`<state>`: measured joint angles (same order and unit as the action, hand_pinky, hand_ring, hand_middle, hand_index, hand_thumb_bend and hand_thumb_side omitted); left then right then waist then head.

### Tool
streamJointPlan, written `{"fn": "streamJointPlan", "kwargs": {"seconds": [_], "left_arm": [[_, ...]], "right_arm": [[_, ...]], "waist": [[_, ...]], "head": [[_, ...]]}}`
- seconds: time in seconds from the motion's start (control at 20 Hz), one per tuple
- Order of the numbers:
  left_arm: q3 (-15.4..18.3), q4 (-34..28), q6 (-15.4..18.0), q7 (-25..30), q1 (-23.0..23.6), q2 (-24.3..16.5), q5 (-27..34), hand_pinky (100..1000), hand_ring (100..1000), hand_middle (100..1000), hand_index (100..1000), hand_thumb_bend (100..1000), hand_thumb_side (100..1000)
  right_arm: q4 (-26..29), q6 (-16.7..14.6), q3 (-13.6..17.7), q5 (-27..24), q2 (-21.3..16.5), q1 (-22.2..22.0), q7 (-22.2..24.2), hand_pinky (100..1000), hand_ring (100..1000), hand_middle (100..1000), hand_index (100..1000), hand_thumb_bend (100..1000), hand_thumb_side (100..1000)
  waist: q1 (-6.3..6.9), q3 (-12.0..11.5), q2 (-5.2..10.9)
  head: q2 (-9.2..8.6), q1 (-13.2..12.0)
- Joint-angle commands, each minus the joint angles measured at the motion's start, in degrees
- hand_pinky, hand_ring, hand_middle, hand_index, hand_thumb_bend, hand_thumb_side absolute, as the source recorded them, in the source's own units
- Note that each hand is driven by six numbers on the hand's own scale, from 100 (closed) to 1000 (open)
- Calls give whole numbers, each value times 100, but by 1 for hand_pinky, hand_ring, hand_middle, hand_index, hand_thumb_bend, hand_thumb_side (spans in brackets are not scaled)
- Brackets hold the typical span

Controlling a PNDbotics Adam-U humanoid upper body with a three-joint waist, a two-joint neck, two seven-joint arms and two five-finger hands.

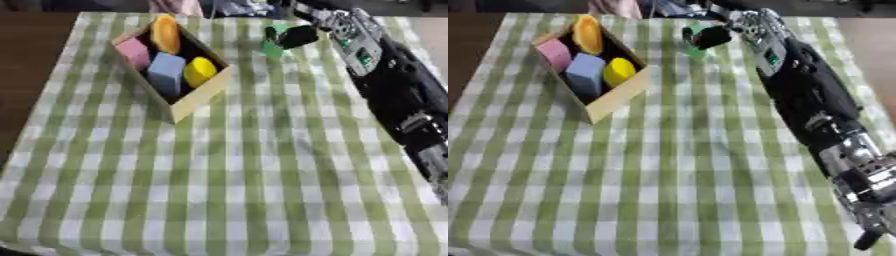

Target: Pick up objects on the table and place them in the box.

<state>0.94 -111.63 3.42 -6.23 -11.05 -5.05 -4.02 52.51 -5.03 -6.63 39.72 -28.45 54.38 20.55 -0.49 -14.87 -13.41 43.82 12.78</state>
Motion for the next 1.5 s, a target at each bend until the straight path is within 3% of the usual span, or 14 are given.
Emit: {"fn": "streamJointPlan", "kwargs": {"seconds": [0.05, 0.35, 0.8, 1.5], "left_arm": [[32, -79, -7, 0, -12, -85, -33, 669, 565, 720, 779, 134, 782], [21, -81, -6, 14, 2, -77, -37, 669, 566, 720, 779, 133, 784], [5, -83, -5, 44, 11, -57, -40, 670, 566, 721, 780, 130, 787], [-8, -80, -4, 72, 25, -31, -43, 671, 567, 722, 781, 126, 790]], "right_arm": [[-289, 59, 190, -32, -173, 86, -225, 992, 1000, 978, 1000, 100, 503], [-745, 99, 341, -112, -146, 101, -590, 984, 995, 968, 1000, 100, 545], [-1180, 129, 420, -154, -46, 146, -796, 972, 984, 958, 1000, 100, 640], [-1181, -16, 403, -290, 69, 210, -912, 963, 974, 948, 1000, 100, 592]], "waist": [[64, 7, 136], [70, -8, 123], [86, -52, 96], [100, -88, 65]], "head": [[-83, 44], [-197, 105], [-183, 146], [-133, 185]]}}
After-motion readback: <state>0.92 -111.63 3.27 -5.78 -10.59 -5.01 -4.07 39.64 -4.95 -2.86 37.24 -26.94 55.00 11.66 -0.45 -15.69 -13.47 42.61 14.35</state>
